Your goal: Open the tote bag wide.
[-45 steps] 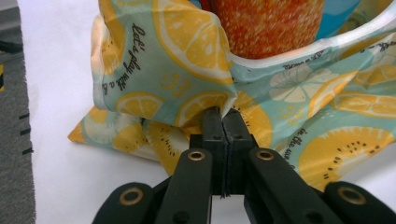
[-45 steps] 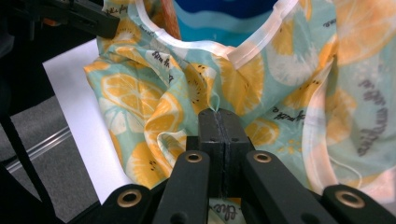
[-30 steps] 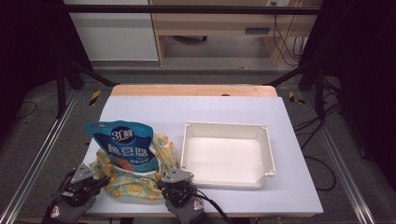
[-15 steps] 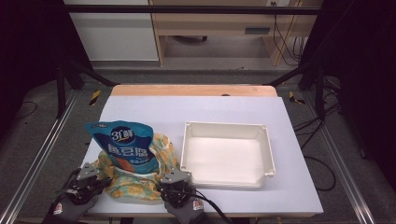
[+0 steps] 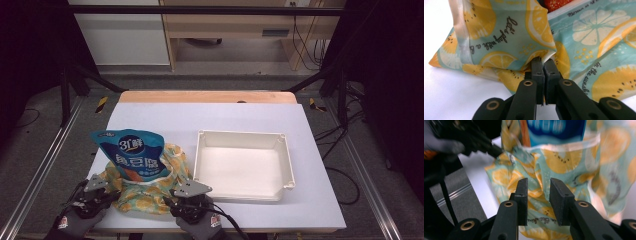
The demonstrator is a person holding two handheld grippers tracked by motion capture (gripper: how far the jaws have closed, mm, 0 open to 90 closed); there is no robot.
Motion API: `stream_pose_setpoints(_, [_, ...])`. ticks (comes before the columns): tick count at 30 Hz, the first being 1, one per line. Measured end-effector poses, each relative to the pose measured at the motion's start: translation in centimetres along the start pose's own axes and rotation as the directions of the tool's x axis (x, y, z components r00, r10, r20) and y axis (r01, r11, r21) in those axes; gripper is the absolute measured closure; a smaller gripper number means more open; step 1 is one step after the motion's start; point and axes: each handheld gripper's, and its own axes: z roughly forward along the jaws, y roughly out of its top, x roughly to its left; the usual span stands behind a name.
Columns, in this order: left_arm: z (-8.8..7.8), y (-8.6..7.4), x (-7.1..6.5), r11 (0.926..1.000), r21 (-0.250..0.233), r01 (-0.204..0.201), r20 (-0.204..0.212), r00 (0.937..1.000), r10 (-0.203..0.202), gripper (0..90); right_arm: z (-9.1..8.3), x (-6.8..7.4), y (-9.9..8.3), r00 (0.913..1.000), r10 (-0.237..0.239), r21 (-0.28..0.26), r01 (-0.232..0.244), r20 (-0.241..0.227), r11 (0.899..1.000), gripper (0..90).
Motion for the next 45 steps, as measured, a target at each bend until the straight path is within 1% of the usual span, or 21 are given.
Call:
stream_pose_setpoints(1, [0.0,0.0,0.0,1.0,0.0,0.0,0.0,1.0,0.0,87.9,-0.5,0.1,0.8,0.9999,-0.011,-0.026,0.011,0.002,1.0,68.5])
stream_pose_setpoints(4, [0.0,0.0,0.0,1.0,0.001,0.0,0.0,1.0,0.0,87.8,-0.9,0.1,1.7,0.9997,-0.021,-0.051,0.021,0.011,0.998,69.6])
stream_pose_setpoints(7, [0.0,0.0,0.0,1.0,0.001,-0.001,0.001,1.0,0.001,87.8,-1.1,-0.1,2.9,0.9993,-0.017,-0.087,0.02,0.032,0.996,75.1])
stream_pose_setpoints(9, [0.0,0.0,0.0,1.0,0.0,-0.002,0.001,1.0,0.002,87.8,-0.8,-0.4,3.7,0.9985,-0.007,-0.107,0.013,0.055,0.994,79.6])
stream_pose_setpoints(10, [0.0,0.0,0.0,1.0,0.001,-0.002,0.001,1.0,0.002,87.6,-0.2,-0.7,4.1,0.997,-0.002,-0.108,0.01,0.077,0.994,82.7])
stream_pose_setpoints(13, [0.0,0.0,0.0,1.0,0.0,-0.001,0.003,1.0,0.001,87.4,0.7,-0.9,4.2,0.9951,0.003,-0.094,0.006,0.098,0.996,84.8])
stream_pose_setpoints(14, [0.0,0.0,0.0,1.0,-0.004,0.002,0.004,1.0,-0.002,86.9,1.7,-1.0,3.8,0.9933,0.015,-0.065,-0.007,0.115,0.998,86.0])
stream_pose_setpoints(15, [0.0,0.0,0.0,1.0,-0.005,0.002,0.005,1.0,-0.002,86.9,1.7,-1.0,3.8,0.9933,0.015,-0.065,-0.007,0.115,0.998,86.0])
stream_pose_setpoints(17, [-0.1,0.0,0.0,1.0,-0.008,0.0,0.002,1.0,0.0,85.6,2.6,-1.0,3.2,0.991,0.008,-0.026,-0.004,0.134,1.0,86.9])
stream_pose_setpoints(22, [-0.9,-0.2,0.2,0.9983,-0.056,0.015,-0.003,0.9999,-0.015,79.6,3.8,-0.7,1.1,0.9856,-0.008,0.057,-0.001,0.169,0.998,88.2])
stream_pose_setpoints(24, [-1.6,-0.2,0.3,0.9952,-0.094,0.027,-0.003,0.9996,-0.028,77.2,4.1,-0.7,0.4,0.9854,-0.008,0.08,-0.006,0.17,0.997,88.4])
stream_pose_setpoints(26, [-2.6,0.0,0.5,0.9879,-0.15,0.039,-0.005,0.9992,-0.04,75.9,4.3,-0.8,0.0,0.9862,-0.006,0.092,-0.009,0.165,0.996,88.4])
stream_pose_setpoints(28, [-3.8,0.3,0.6,0.9757,-0.212,0.055,-0.004,0.9983,-0.057,75.3,4.3,-0.8,-0.4,0.9863,0.001,0.101,-0.018,0.165,0.995,88.6])
stream_pose_setpoints(32, [-6.1,1.1,0.6,0.948,-0.313,0.058,-0.023,0.9974,-0.068,75.8,4.4,-0.8,-0.9,0.9877,0.013,0.108,-0.031,0.156,0.994,89.1])
stream_pose_setpoints(34, [-7.3,2.0,0.5,0.9316,-0.361,0.04,-0.037,0.9976,-0.058,79.4,4.5,-0.9,-1.2,0.9883,0.01,0.115,-0.028,0.152,0.993,89.6])
stream_pose_setpoints(35, [-7.3,2.0,0.5,0.9316,-0.361,0.04,-0.037,0.9976,-0.058,81.1,4.5,-0.9,-1.2,0.9883,0.01,0.115,-0.028,0.152,0.993,89.6])
stream_pose_setpoints(40, [-8.2,4.1,0.1,0.9176,-0.398,0.001,-0.082,0.9959,-0.037,84.9,4.6,-0.8,-1.3,0.9894,0.015,0.126,-0.033,0.144,0.991,90.0])
stream_pose_setpoints(41, [-8.2,4.1,0.1,0.9176,-0.398,0.001,-0.082,0.9959,-0.037,85.5,4.6,-0.8,-1.3,0.9894,0.015,0.126,-0.033,0.144,0.991,90.0])
stream_pose_setpoints(43, [-8.5,4.6,0.0,0.9075,-0.42,-0.003,-0.079,0.9963,-0.034,86.1,4.6,-0.9,-1.4,0.9897,0.007,0.129,-0.026,0.143,0.991,90.0])
stream_pose_setpoints(44, [-8.5,4.7,-0.2,0.9054,-0.424,-0.006,-0.075,0.9968,-0.028,86.9,4.6,-0.8,-1.5,0.9901,0.016,0.13,-0.034,0.14,0.991,90.0])
stream_pose_setpoints(45, [-8.4,4.9,-0.4,0.9063,-0.422,-0.028,-0.08,0.9968,-0.006,88.9,4.6,-0.9,-1.5,0.9898,0.014,0.131,-0.032,0.142,0.991,90.0])
